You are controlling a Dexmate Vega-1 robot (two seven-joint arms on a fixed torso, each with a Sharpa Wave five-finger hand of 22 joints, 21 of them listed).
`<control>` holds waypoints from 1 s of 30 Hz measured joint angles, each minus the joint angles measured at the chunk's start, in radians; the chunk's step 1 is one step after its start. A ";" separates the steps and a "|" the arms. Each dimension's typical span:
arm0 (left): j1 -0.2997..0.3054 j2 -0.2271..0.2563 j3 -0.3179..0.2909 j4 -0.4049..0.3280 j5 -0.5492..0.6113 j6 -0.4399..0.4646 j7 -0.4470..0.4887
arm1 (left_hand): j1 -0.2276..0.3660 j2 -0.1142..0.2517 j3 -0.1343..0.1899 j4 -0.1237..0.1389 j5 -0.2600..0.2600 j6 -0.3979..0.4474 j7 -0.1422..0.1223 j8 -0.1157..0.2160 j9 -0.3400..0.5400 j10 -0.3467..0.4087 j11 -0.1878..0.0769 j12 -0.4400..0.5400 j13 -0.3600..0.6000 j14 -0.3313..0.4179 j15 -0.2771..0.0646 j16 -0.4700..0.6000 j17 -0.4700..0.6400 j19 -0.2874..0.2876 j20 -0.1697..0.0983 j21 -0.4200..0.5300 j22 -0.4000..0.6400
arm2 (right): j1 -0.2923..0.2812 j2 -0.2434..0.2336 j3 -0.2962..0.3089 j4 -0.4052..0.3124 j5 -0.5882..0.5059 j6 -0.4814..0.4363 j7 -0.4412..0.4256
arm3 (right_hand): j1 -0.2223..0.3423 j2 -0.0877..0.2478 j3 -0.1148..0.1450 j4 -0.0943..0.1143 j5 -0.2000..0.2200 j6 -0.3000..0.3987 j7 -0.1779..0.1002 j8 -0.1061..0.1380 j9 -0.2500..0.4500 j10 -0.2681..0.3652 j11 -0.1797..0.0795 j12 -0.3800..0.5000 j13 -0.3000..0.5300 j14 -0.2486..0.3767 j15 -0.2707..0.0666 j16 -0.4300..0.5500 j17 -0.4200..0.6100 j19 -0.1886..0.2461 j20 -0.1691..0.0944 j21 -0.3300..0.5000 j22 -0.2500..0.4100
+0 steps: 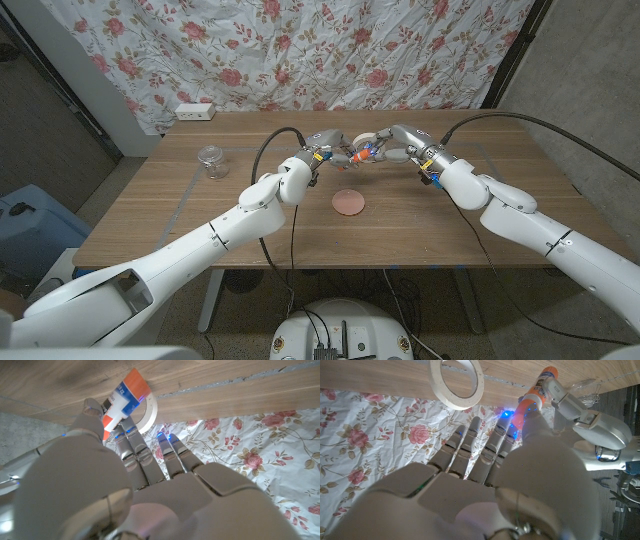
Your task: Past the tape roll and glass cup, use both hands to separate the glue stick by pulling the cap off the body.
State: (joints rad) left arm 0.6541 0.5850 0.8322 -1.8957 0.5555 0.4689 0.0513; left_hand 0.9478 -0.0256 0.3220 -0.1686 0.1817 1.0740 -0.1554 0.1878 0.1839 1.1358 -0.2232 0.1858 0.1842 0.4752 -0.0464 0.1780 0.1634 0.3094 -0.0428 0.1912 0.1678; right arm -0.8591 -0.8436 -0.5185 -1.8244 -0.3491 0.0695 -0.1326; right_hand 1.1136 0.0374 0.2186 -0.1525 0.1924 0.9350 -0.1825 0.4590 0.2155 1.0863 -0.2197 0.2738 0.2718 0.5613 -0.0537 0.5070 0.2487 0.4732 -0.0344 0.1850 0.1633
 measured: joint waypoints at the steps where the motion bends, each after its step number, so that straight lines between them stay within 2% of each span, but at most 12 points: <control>1: 0.000 0.000 0.000 0.000 0.000 0.001 0.000 | 0.000 0.000 0.000 0.000 0.000 0.000 0.000 -0.001 0.000 0.000 0.000 0.000 0.000 0.000 0.000 0.000 0.000 0.000 0.000 0.000 0.000 | 0.000 0.000 0.000 0.001 0.001 0.001 0.000 | 0.000 0.000 0.000 0.000 0.000 0.000 0.000 0.000 0.000 0.000 0.000 0.000 0.000 0.000 0.000 0.000 0.000 0.004 -0.004 0.000 0.000; 30: -0.004 0.001 0.002 0.004 -0.002 -0.002 -0.002 | 0.000 0.000 0.000 0.000 0.000 0.000 0.000 0.001 0.000 -0.002 0.002 -0.001 -0.001 0.000 0.000 0.000 0.000 0.000 0.000 0.000 0.000 | -0.013 -0.009 0.015 0.001 0.030 0.012 0.008 | -0.003 0.011 0.000 0.000 -0.007 0.000 0.000 0.000 -0.008 0.011 0.000 -0.004 0.000 0.000 0.000 0.004 -0.003 0.005 -0.005 0.000 0.000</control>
State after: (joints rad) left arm 0.6505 0.5858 0.8344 -1.8920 0.5539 0.4672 0.0495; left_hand 0.9477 -0.0256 0.3220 -0.1685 0.1813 1.0740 -0.1554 0.1890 0.1839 1.1336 -0.2210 0.1845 0.1833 0.4752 -0.0464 0.1780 0.1634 0.3094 -0.0428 0.1912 0.1678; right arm -0.8719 -0.8530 -0.5032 -1.8230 -0.3190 0.0817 -0.1250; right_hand 1.1108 0.0483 0.2184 -0.1528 0.1854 0.9349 -0.1825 0.4591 0.2074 1.0969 -0.2198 0.2698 0.2721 0.5612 -0.0536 0.5107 0.2460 0.4784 -0.0394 0.1850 0.1633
